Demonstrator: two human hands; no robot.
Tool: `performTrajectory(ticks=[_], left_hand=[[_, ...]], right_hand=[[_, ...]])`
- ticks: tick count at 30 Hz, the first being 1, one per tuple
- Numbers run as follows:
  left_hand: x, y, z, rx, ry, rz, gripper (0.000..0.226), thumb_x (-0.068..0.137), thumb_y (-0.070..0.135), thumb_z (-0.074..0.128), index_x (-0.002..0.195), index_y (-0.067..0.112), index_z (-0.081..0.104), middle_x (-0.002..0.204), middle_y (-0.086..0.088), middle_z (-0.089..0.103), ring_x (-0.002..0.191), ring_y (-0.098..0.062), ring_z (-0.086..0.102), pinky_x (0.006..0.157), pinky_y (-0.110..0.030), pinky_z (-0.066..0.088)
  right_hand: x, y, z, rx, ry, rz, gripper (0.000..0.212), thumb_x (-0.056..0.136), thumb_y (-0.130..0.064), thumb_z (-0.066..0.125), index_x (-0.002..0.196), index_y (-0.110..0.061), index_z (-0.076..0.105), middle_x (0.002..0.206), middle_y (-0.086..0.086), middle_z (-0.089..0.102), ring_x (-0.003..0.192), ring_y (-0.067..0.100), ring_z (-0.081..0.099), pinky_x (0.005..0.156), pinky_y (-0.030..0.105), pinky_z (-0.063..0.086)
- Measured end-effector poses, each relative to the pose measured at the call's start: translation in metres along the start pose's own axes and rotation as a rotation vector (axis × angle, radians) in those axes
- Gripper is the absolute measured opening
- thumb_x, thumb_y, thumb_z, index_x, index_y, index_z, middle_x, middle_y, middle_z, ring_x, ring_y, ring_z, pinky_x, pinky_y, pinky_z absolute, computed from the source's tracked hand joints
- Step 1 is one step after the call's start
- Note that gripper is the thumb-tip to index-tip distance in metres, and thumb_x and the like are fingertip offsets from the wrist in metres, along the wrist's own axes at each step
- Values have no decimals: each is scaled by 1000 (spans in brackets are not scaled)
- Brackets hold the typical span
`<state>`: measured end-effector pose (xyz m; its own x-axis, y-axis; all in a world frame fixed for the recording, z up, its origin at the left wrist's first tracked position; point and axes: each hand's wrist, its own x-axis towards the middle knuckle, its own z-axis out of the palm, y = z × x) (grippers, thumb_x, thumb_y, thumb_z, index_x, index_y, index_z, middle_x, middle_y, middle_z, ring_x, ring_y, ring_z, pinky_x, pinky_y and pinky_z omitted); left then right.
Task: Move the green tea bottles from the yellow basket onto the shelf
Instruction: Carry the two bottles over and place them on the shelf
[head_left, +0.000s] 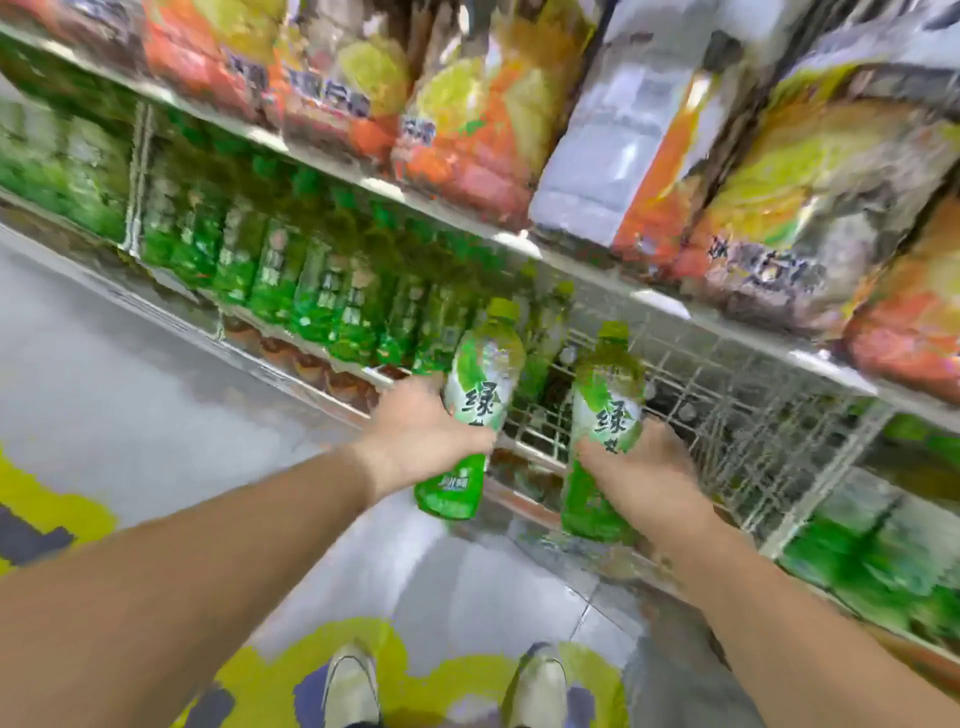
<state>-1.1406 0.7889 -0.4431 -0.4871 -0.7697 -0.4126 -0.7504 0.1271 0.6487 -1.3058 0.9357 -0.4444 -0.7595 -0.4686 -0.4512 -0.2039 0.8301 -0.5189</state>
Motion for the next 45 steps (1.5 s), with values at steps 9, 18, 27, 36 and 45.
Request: performTrajectory(ticks=[9,18,27,36,45], left_hand=[[103,38,93,16,-27,199,38,66,39,86,63,17,55,53,10,55,49,1,53,43,-9,35],[182,44,148,24,23,271,27,70,31,80,86,16,64,86,-6,72,78,-22,71,62,-30,59],[199,28,199,38,122,299,40,76,48,74,105,25,57,87,3,68,80,-22,69,70,-37,59],[203,24,228,2,186,362,38,85,34,77,104,19,48,79,5,55,71,-16,58,64,-32,54],[201,37,214,529,193,498,66,93,47,65,136,3,41,119,-13,62,108,-26,66,80,-28,54]], right_hand=[[93,58,14,119,80,-12,27,79,-40,75,85,-21,56,76,0,61,68,17,59,59,28,44],[174,66,35,180,168,-96,24,85,-37,72,83,-14,65,67,0,65,56,13,59,48,23,35],[211,93,60,364,184,-144,21,85,-33,76,94,-19,64,80,-3,70,57,3,63,44,17,42],[230,110,70,335,174,-137,33,86,-36,76,101,-17,54,93,0,65,79,12,62,59,25,43],[237,112,77,284,207,-128,38,82,-43,78,97,-18,54,90,1,65,76,16,63,64,31,50]])
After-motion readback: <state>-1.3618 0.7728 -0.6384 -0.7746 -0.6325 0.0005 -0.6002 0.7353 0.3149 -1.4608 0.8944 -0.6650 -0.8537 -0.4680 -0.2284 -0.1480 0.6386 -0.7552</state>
